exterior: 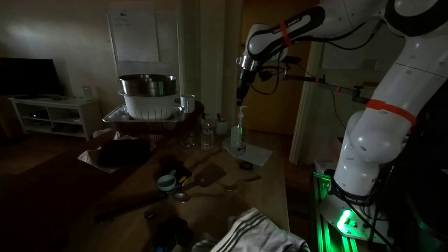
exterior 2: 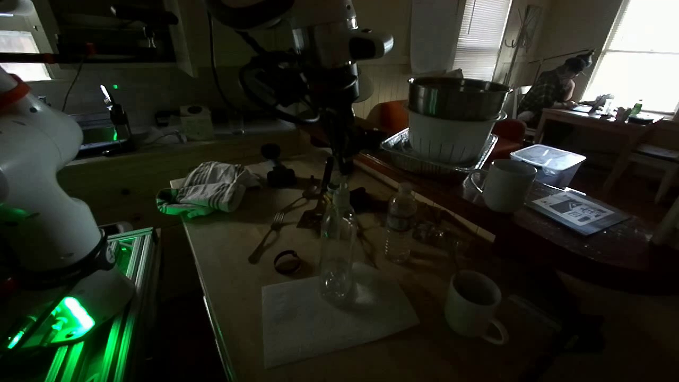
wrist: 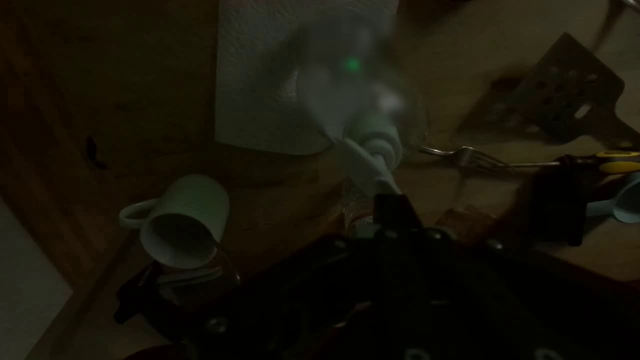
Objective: Press down on the pump bottle.
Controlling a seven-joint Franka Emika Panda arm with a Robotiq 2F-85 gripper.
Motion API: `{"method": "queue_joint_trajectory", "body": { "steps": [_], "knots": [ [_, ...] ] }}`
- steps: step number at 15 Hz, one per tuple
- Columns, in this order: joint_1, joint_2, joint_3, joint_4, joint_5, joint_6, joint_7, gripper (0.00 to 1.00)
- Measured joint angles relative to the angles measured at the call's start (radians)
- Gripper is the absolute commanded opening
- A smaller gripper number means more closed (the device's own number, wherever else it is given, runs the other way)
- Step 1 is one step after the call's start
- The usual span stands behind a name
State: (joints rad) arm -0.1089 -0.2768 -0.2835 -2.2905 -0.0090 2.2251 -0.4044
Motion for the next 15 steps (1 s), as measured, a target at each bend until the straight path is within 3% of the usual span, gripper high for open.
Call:
{"method": "queue_joint_trajectory", "body": {
  "steps": [7,15],
  "knots": [
    [0.000,-0.001,0.008,0.014,0.005,-0.074,0.003,0.00],
    [-0.005,0.000,0.009,0.016,0.005,-0.083,0.010,0.00]
  ]
}}
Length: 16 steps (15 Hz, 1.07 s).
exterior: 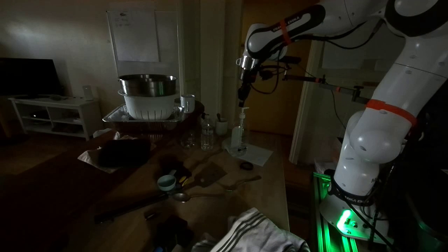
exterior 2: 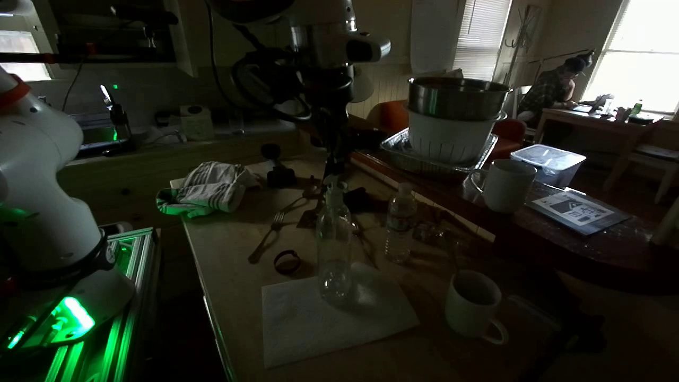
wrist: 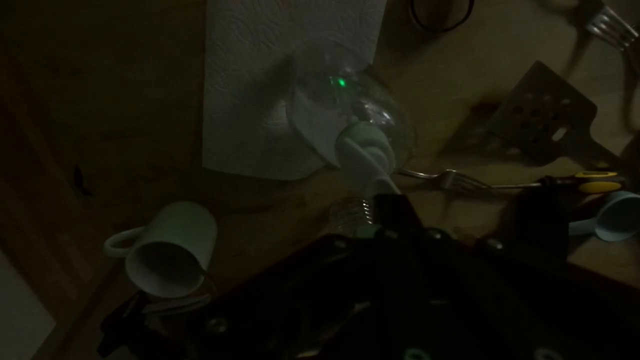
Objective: Press down on the pump bottle.
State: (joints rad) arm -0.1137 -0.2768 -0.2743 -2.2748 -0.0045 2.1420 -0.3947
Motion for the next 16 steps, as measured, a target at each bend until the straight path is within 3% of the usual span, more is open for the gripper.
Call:
{"method": "queue_joint_trajectory", "body": {
  "steps": [16],
  "knots": [
    [-0.007,0.061,0.002,0.070,0.010,-0.064,0.011,0.00]
  ]
}}
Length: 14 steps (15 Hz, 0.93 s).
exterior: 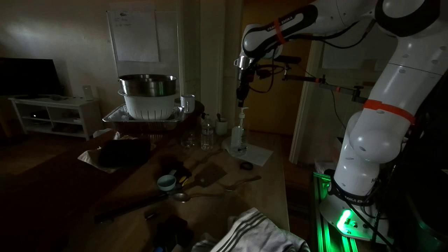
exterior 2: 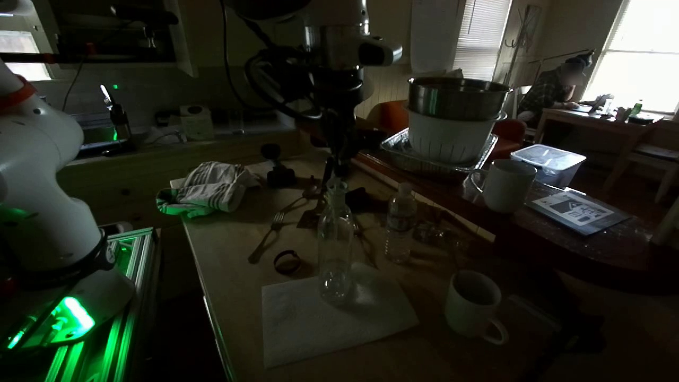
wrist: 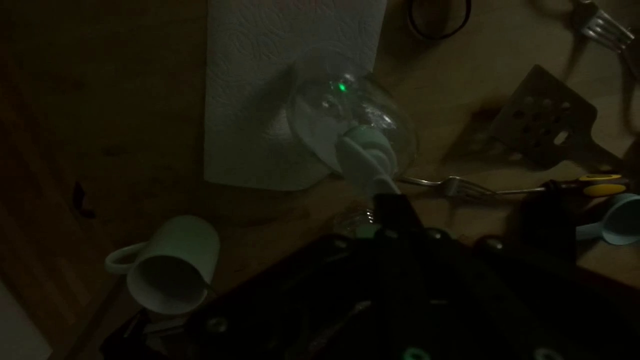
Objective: Press down on the pump bottle.
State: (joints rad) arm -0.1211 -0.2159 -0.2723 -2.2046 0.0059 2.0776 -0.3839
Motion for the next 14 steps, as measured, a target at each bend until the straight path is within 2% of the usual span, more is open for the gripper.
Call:
{"method": "queue_joint_trajectory", "body": {
  "steps": [8,14],
  "knots": [
    [-0.005,-0.015,0.010,-0.005,0.000,-0.015,0.000,0.00],
    [-0.005,-0.089,0.025,-0.027,-0.001,-0.015,0.000,0.00]
  ]
}}
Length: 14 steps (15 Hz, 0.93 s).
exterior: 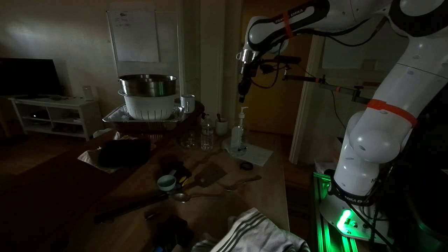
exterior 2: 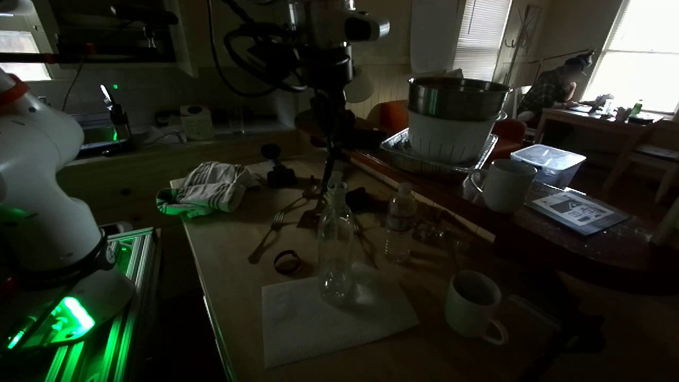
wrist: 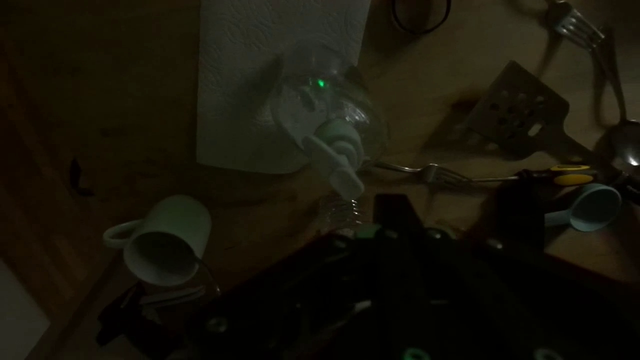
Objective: Press down on the pump bottle.
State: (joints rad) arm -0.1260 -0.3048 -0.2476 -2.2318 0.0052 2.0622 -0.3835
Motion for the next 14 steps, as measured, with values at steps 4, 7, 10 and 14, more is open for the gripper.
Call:
{"method": "queue_joint_trajectory", "body": {
  "steps": [4,7,10,14],
  "knots": [
    [0.005,-0.063,0.008,-0.018,0.007,0.001,-0.002,0.00],
    [0.018,-0.095,0.017,-0.037,0.025,0.001,-0.005,0.27],
    [0.040,-0.110,0.021,-0.058,0.032,0.000,-0.034,0.49],
    [0.065,-0.117,0.021,-0.080,0.043,-0.017,-0.110,0.53]
  ]
}}
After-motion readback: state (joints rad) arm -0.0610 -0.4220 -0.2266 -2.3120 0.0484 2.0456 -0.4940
